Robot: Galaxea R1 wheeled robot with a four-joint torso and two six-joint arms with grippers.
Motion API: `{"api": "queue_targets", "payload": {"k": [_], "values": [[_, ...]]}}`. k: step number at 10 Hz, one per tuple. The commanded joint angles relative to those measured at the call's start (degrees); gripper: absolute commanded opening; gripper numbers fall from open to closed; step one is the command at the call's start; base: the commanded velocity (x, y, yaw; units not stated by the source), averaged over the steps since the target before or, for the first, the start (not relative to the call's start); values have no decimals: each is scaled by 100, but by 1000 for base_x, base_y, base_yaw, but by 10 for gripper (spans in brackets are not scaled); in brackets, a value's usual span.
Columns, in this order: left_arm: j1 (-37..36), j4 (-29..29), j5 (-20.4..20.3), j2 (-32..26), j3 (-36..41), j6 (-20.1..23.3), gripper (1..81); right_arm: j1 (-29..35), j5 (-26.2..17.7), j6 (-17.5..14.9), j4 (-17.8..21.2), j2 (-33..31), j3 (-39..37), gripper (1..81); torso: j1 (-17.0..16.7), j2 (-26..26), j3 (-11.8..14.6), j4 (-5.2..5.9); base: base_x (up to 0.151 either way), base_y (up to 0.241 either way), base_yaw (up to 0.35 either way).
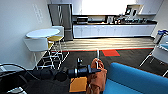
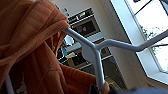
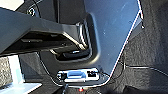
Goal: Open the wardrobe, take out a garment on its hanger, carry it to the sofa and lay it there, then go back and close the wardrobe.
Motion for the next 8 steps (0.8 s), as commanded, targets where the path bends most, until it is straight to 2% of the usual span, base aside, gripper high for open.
{"api": "queue_targets", "payload": {"k": [1,8], "values": [[-952,198,-507,29,280,63,10,30,-355,-9,-34,-34,22,811,0,0,0,0,0,0,-205],[-952,215,-507,47,289,63,10,39,-355,-9,-43,-34,22,811,0,0,0,0,0,0,-205]]}}
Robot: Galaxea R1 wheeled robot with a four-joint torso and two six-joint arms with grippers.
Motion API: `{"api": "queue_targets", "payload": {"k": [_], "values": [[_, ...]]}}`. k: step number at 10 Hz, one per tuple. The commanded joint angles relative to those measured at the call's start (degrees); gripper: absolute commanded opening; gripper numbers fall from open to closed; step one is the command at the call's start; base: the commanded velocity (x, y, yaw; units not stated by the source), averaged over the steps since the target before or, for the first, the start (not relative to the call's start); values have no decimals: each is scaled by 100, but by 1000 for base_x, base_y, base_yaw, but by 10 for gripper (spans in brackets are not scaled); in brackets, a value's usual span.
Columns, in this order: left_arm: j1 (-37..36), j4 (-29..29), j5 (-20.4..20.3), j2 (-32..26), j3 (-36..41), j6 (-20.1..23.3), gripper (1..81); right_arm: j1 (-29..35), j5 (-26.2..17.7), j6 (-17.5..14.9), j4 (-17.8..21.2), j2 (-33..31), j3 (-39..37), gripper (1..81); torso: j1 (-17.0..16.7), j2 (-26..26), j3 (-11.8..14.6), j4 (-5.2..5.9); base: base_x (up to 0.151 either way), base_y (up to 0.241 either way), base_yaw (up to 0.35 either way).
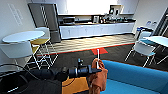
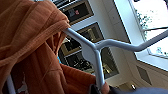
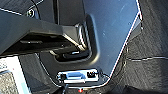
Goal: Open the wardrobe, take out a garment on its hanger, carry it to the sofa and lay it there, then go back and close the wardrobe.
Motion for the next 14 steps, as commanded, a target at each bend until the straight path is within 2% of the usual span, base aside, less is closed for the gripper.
{"api": "queue_targets", "payload": {"k": [1,14], "values": [[-935,191,-506,12,279,63,10,59,-353,-9,-43,-25,26,811,-2,0,0,0,0,0,-205],[-891,270,-515,-111,375,72,10,77,-353,-17,-34,37,0,811,-2,0,0,0,0,0,-205]]}}
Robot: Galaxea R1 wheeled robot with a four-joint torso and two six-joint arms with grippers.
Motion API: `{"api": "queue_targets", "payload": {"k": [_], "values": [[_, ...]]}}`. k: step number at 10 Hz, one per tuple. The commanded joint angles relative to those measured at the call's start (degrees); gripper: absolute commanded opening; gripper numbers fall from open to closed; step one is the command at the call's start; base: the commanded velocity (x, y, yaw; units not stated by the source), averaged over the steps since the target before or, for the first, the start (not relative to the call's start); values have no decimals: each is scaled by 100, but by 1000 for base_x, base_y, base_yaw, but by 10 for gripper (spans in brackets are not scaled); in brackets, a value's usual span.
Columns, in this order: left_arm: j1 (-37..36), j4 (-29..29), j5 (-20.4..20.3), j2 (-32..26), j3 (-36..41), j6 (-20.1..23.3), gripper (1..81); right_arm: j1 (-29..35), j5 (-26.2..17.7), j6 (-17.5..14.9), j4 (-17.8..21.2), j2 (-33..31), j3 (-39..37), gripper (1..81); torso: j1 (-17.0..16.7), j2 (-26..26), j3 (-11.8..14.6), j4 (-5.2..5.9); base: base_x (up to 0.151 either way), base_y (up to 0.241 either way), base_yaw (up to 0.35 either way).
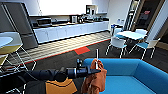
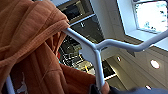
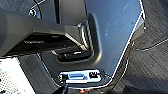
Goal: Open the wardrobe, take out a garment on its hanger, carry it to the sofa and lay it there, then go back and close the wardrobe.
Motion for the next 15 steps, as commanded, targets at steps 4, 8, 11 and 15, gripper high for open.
{"api": "queue_targets", "payload": {"k": [4,8,11,15], "values": [[-924,268,-534,-54,379,65,10,57,-353,-15,-25,-26,4,811,0,0,0,0,0,0,-205],[-924,268,-534,-63,449,65,10,57,-353,-6,-43,-17,13,811,0,0,0,0,0,0,-205],[-924,277,-534,-90,458,65,10,66,-362,-6,-52,-17,4,811,0,0,0,0,0,0,-206],[-924,277,-534,-90,484,65,10,75,-353,-15,-69,-8,13,811,0,0,0,0,0,0,-206]]}}
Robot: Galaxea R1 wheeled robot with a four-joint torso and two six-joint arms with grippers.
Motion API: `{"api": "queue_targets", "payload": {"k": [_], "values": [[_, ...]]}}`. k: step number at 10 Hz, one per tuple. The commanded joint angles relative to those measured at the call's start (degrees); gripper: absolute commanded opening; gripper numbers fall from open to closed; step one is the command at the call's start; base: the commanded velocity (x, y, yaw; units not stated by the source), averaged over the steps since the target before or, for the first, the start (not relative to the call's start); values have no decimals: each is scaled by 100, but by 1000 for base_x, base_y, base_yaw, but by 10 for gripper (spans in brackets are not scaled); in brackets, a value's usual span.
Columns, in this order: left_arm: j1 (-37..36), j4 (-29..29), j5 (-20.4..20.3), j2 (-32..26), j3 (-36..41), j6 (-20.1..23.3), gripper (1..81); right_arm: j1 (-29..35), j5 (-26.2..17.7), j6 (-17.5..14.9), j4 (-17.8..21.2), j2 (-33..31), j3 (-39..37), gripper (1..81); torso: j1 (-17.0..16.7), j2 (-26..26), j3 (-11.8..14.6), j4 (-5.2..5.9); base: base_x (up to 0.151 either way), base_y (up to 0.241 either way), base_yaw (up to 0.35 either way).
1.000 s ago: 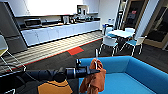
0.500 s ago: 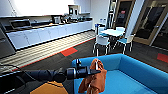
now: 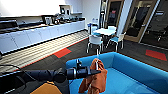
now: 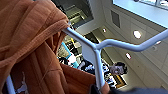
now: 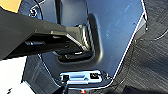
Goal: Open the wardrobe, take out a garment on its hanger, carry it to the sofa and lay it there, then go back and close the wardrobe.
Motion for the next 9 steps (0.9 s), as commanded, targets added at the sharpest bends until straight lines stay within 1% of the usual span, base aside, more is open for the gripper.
{"api": "queue_targets", "payload": {"k": [1,9], "values": [[-922,170,-530,-7,329,68,10,20,-347,-15,-61,-40,35,811,0,0,0,0,0,0,-206],[-887,205,-530,-24,329,68,10,28,-338,-15,-61,-22,17,811,0,0,0,0,0,0,-206]]}}
